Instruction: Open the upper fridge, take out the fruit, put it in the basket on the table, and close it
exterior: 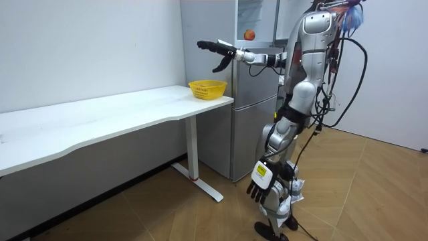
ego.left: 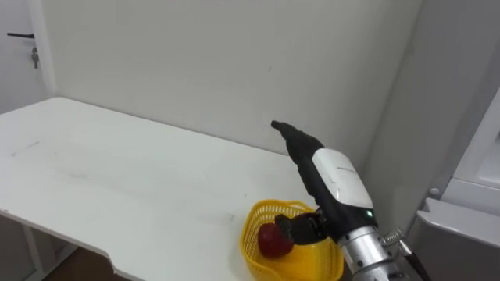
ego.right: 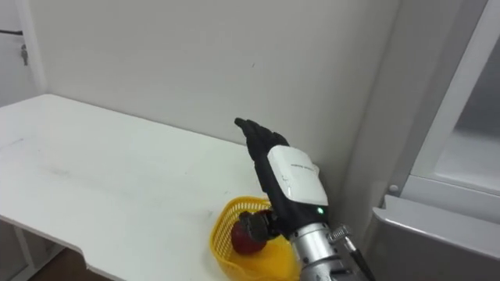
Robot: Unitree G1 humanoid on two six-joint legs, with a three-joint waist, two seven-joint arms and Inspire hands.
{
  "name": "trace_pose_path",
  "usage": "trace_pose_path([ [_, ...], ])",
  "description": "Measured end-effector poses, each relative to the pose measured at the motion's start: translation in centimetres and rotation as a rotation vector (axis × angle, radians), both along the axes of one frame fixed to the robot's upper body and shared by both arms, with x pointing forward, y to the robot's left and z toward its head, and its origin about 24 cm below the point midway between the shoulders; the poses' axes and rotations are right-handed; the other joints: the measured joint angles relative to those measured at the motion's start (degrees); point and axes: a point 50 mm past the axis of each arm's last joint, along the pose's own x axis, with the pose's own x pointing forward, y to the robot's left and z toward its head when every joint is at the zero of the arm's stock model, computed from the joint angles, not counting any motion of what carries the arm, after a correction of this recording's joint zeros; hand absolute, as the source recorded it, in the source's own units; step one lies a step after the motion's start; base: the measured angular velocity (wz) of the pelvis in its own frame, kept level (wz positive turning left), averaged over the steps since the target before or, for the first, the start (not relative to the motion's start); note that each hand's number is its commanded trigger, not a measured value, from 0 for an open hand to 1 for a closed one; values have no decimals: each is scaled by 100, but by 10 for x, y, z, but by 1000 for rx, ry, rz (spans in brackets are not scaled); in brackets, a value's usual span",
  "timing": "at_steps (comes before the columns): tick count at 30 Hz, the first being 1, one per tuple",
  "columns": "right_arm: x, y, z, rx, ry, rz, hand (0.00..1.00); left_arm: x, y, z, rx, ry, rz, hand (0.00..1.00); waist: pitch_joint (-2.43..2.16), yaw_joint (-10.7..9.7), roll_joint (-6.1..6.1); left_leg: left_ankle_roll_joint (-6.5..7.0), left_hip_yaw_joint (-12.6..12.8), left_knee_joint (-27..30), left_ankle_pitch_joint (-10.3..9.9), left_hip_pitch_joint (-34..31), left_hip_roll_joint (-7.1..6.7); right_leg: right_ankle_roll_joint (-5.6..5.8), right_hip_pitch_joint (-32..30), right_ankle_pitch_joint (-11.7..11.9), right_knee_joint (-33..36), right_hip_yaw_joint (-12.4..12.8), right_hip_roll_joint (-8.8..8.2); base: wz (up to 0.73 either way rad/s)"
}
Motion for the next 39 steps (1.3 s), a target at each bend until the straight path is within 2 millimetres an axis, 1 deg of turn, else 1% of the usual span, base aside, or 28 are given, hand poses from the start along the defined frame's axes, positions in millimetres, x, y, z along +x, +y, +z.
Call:
trace_pose_path([
  [3, -4, 4, 11, 32, -51, 18, 0, -2, -2, -1, -6, 5, 3, 0, -15, -98, 60, 2, 96, -31, 1, 12, 13, 3, -31, 6, 0, 85, 5, -13],
  [5, -10, 7, 21, 60, -91, 39, 0, -4, -5, -2, -13, 16, 11, 0, -44, -161, 128, 6, 120, -39, -1, 15, 17, 12, -46, 23, -2, 112, 9, -11],
  [6, -14, 9, 29, 92, -125, 63, 0, -6, -7, -3, -19, 22, 18, 0, -65, -243, 175, 9, 126, -49, -1, 20, 16, 16, -47, 25, -1, 120, 8, -3],
  [7, -19, 11, 38, 135, -159, 84, 0, -7, -8, -4, -21, 23, 20, 0, -71, -302, 212, 14, 139, -66, 2, 37, 17, 18, -44, 26, 0, 122, 7, -3],
  [8, -22, 12, 42, 156, -175, 93, 0, -7, -8, -4, -21, 23, 20, 0, -78, -313, 225, 15, 151, -79, 3, 51, 19, 18, -42, 26, 0, 132, 8, -8],
  [10, -32, 12, 50, 217, -226, 116, 0, -8, -9, -4, -11, 16, 22, 0, -111, -337, 274, 15, 244, -125, 3, 128, 41, 18, -22, 26, 6, 214, 24, -18],
  [14, -43, 4, 60, 296, -299, 91, 0, -9, -11, -5, 3, 10, 23, 0, -114, -446, 303, 13, 365, -198, 3, 248, 70, 11, 23, 30, 13, 356, 54, -19],
  [19, -55, -11, 68, 379, -372, 39, 0, -13, -11, -6, 27, 8, 31, 0, -107, -822, 319, 11, 410, -217, 2, 310, 79, 8, 64, 32, 14, 397, 60, -4],
  [21, -60, -17, 71, 399, -405, 15, 0, -14, -12, -6, 30, 10, 33, 0, -105, -897, 322, 11, 422, -217, 2, 312, 79, 8, 63, 32, 21, 409, 61, -3],
  [24, -67, -25, 75, 436, -463, -23, 0, -15, -14, -7, 27, 9, 34, 0, -101, -942, 328, 11, 453, -224, 1, 327, 83, 7, 52, 33, 31, 458, 69, -7],
  [27, -71, -33, 75, 449, -498, -54, 0, -16, -18, -8, 30, -1, 38, 0, -97, -976, 321, 11, 471, -230, 1, 346, 89, 6, 28, 31, 86, 497, 71, -1],
  [29, -72, -40, 76, 449, -521, -85, 0, -17, -20, -8, 23, -9, 37, 0, -86, -1014, 300, 11, 487, -228, 1, 334, 88, 6, 11, 32, 85, 518, 71, -2],
  [31, -73, -53, 81, 464, -564, -137, 0, -21, -19, -8, 24, -4, 44, 0, -88, -1101, 256, 12, 496, -215, 1, 297, 88, 6, -31, 32, 97, 518, 68, 0],
  [34, -76, -72, 86, 497, -618, -207, 0, -23, -17, -8, 29, -2, 67, 0, -88, -1173, 235, 13, 523, -219, 0, 299, 89, 6, -42, 31, 99, 543, 70, -4],
  [36, -77, -80, 89, 501, -647, -243, 0, -24, -15, -7, 31, -7, 88, 0, -89, -1219, 234, 13, 553, -222, 0, 293, 95, 6, -62, 31, 104, 561, 73, -8],
  [38, -78, -90, 92, 490, -675, -286, 0, -25, -13, -7, 32, -11, 98, 0, -94, -1259, 224, 13, 561, -222, 0, 288, 97, 6, -70, 31, 103, 532, 71, -3],
  [39, -79, -97, 93, 485, -690, -316, 0, -25, -13, -7, 29, -15, 103, 0, -104, -1290, 201, 13, 549, -222, 0, 285, 93, 7, -69, 31, 100, 523, 69, 0],
])
